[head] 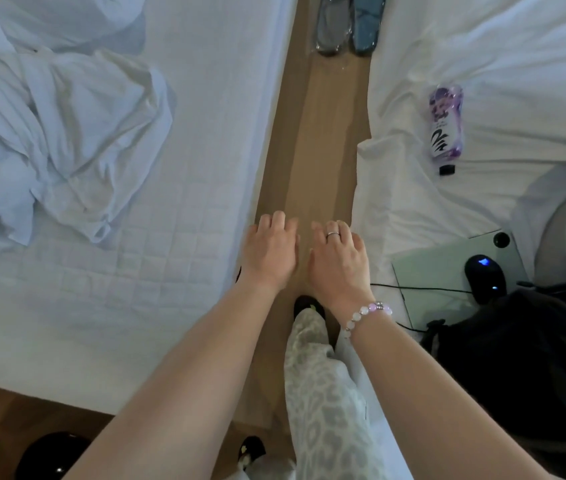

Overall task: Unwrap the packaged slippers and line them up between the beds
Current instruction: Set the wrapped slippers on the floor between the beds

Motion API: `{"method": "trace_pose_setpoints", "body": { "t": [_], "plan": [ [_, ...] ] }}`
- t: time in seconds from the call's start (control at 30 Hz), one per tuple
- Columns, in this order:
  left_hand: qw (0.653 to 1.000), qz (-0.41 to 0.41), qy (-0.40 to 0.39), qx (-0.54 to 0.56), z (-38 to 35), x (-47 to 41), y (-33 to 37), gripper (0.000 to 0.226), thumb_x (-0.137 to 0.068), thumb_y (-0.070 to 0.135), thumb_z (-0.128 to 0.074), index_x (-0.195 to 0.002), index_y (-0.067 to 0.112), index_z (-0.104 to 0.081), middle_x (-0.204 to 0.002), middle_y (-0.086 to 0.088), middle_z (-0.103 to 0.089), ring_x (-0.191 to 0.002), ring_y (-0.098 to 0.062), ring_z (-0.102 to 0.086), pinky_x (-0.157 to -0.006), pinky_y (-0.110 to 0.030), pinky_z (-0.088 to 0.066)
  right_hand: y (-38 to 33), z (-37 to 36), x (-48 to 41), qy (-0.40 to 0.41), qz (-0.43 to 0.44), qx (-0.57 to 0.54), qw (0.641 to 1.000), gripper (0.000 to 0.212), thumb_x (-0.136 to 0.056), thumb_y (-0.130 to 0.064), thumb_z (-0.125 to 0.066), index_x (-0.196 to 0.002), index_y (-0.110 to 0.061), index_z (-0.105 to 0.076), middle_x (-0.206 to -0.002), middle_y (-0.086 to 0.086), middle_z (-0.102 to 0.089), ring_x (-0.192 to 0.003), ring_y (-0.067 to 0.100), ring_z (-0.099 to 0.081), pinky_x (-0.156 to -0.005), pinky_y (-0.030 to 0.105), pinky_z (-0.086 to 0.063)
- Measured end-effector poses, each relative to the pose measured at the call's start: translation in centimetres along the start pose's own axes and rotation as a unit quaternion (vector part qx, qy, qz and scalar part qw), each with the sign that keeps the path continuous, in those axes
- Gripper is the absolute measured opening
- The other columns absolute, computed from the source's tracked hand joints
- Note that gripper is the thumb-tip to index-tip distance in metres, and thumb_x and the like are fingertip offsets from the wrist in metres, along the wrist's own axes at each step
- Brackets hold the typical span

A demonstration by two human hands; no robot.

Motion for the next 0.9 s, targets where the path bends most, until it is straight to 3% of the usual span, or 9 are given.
{"method": "trace_pose_setpoints", "body": {
  "t": [0.13,0.27,0.4,0.47,0.6,0.67,0.77,0.83,0.9],
  "plan": [
    [0.999,0.004,0.018,-0.033,-2.3,1.0,-0.9,0.016,-0.081,0.008,-0.063,-0.097,0.012,-0.067,-0.095,-0.009,-0.066,-0.083,-0.029,-0.061,-0.067,-0.034,-0.048,-1.4,-3.1,1.2,-0.012,0.031,-0.002,0.999,0.034,-0.094,-0.014,-0.038,-0.126,-0.006,-0.046,-0.128,0.014,-0.052,-0.124,0.031,-0.043,-0.099,0.039,-0.035],
    [0.997,-0.028,0.059,-0.039,-5.2,3.1,-2.4,0.029,-0.095,0.011,-0.042,-0.121,0.010,-0.054,-0.119,-0.012,-0.056,-0.107,-0.032,-0.051,-0.084,-0.039,-0.041,-2.4,-5.9,3.1,0.007,0.016,0.012,1.000,0.034,-0.088,-0.009,-0.047,-0.122,-0.005,-0.051,-0.121,0.015,-0.057,-0.117,0.032,-0.049,-0.096,0.039,-0.038],
    [0.994,-0.011,0.098,-0.048,-8.1,5.5,-4.4,0.031,-0.099,0.016,-0.037,-0.126,0.010,-0.051,-0.125,-0.013,-0.052,-0.113,-0.032,-0.048,-0.090,-0.040,-0.039,-4.1,-9.0,4.9,0.053,0.031,0.026,0.998,0.038,-0.090,-0.010,-0.044,-0.127,-0.007,-0.046,-0.125,0.014,-0.053,-0.119,0.030,-0.046,-0.098,0.038,-0.036],
    [0.991,-0.020,0.128,-0.047,-10.5,6.9,-5.2,0.026,-0.096,0.016,-0.046,-0.118,0.010,-0.058,-0.116,-0.013,-0.058,-0.104,-0.032,-0.054,-0.083,-0.040,-0.044,-5.0,-11.0,6.0,0.086,0.024,0.040,0.995,0.038,-0.092,-0.013,-0.040,-0.129,-0.008,-0.043,-0.127,0.012,-0.051,-0.121,0.029,-0.043,-0.099,0.038,-0.034],
    [0.976,-0.061,0.201,-0.051,-16.4,11.7,-6.2,0.011,-0.073,0.016,-0.074,-0.082,0.012,-0.069,-0.077,-0.007,-0.064,-0.067,-0.028,-0.062,-0.057,-0.029,-0.047,-6.8,-16.4,10.1,0.117,-0.018,0.050,0.992,0.042,-0.096,-0.020,-0.033,-0.136,-0.009,-0.036,-0.136,0.012,-0.044,-0.128,0.028,-0.037,-0.103,0.038,-0.029],
    [0.985,-0.042,0.158,-0.048,-19.1,14.8,-7.6,0.013,-0.071,0.017,-0.076,-0.081,0.013,-0.070,-0.076,-0.007,-0.065,-0.066,-0.028,-0.063,-0.057,-0.028,-0.049,-8.8,-19.3,13.0,0.092,-0.011,0.056,0.994,0.041,-0.095,-0.018,-0.036,-0.135,-0.009,-0.039,-0.134,0.012,-0.047,-0.125,0.028,-0.040,-0.101,0.038,-0.031],
    [0.980,-0.041,0.168,-0.095,-20.6,20.5,-9.6,0.010,-0.075,0.023,-0.071,-0.084,0.017,-0.071,-0.080,-0.004,-0.066,-0.070,-0.024,-0.064,-0.058,-0.027,-0.050,-11.7,-21.3,17.5,0.079,0.012,0.084,0.993,0.037,-0.086,-0.013,-0.051,-0.122,-0.008,-0.054,-0.115,0.013,-0.060,-0.109,0.030,-0.053,-0.095,0.038,-0.040],
    [0.971,-0.056,0.188,-0.135,-20.0,22.9,-10.1,0.014,-0.079,0.026,-0.059,-0.085,0.021,-0.071,-0.079,0.000,-0.065,-0.070,-0.020,-0.062,-0.058,-0.026,-0.047,-12.7,-20.6,19.5,0.115,0.017,0.093,0.989,0.036,-0.089,-0.012,-0.046,-0.124,-0.007,-0.051,-0.119,0.013,-0.056,-0.115,0.031,-0.049,-0.101,0.038,-0.034],
    [0.971,-0.056,0.193,-0.132,-19.2,25.0,-10.6,0.007,-0.078,0.024,-0.063,-0.080,0.021,-0.069,-0.073,0.000,-0.062,-0.065,-0.021,-0.060,-0.056,-0.025,-0.043,-13.5,-20.6,21.1,0.116,0.028,0.078,0.990,0.039,-0.094,-0.013,-0.037,-0.131,-0.007,-0.041,-0.130,0.013,-0.047,-0.124,0.031,-0.039,-0.108,0.037,-0.024]
  ]
}}
Point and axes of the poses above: each hand's wrist, its own x-axis away from the middle knuckle, its own z-axis out of the back of the hand, y = z × x, the point moved 6 cm from there along -x, towards the middle knuckle
